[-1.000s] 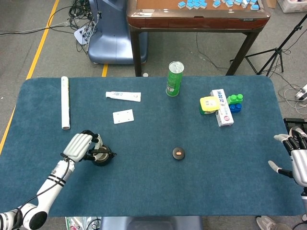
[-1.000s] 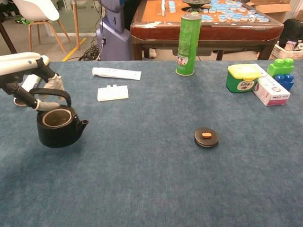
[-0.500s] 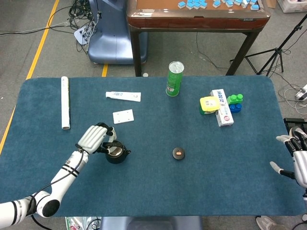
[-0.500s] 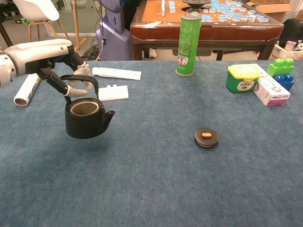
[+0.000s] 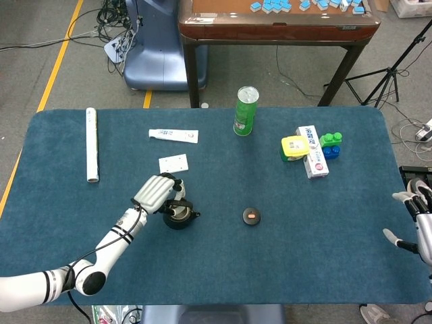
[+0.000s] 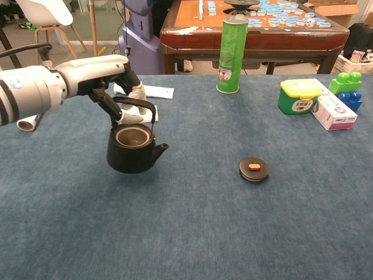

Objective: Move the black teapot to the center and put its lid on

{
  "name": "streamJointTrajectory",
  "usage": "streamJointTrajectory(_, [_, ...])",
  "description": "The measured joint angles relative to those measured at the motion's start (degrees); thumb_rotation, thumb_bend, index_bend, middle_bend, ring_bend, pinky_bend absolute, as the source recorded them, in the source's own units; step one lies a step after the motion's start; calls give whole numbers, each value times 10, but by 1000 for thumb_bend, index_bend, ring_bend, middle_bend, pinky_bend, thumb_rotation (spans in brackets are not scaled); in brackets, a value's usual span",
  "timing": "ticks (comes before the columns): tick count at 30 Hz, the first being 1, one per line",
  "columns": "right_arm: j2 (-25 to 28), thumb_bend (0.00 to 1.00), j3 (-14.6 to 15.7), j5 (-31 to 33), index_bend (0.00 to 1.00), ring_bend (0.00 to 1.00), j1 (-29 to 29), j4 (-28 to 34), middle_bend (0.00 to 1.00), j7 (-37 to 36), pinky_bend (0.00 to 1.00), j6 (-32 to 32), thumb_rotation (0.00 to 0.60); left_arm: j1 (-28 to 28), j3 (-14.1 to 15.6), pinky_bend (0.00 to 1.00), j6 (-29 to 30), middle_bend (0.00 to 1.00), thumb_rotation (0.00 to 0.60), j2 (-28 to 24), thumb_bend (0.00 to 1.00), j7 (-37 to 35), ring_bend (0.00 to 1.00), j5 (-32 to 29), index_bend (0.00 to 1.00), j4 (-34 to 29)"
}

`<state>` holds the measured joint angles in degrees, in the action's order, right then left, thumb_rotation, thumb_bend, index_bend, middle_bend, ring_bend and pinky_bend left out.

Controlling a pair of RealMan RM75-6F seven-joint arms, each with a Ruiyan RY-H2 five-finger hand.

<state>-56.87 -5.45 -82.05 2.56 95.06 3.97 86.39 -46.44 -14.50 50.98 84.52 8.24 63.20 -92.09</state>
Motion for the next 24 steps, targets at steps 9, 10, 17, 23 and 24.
streamJointTrajectory(9, [2,169,-1,8,277,112,-5,-4,281,-4,176,1,600,-30,-5,199,-10,480,600,43,260,23,357,-29,795,32])
streamJointTrajectory(10, [2,169,-1,10,277,112,-5,-4,281,-4,176,0,600,-34,-6,199,-12,480,600,48,260,24,357,-33,795,37])
streamJointTrajectory(17, [0,169,-3,13,277,112,-4,-9,281,-7,176,-3,600,-55,-14,199,-22,481,600,72,260,29,357,-55,794,61])
streamJointTrajectory(23, [0,169,-3,14,277,112,-6,-15,281,-14,176,-4,600,-69,-16,199,-28,480,600,86,260,37,357,-70,794,72])
streamJointTrajectory(24, [0,169,-3,14,277,112,-6,-15,281,-15,176,-3,600,-71,-17,199,-28,480,600,88,260,38,357,-72,794,73])
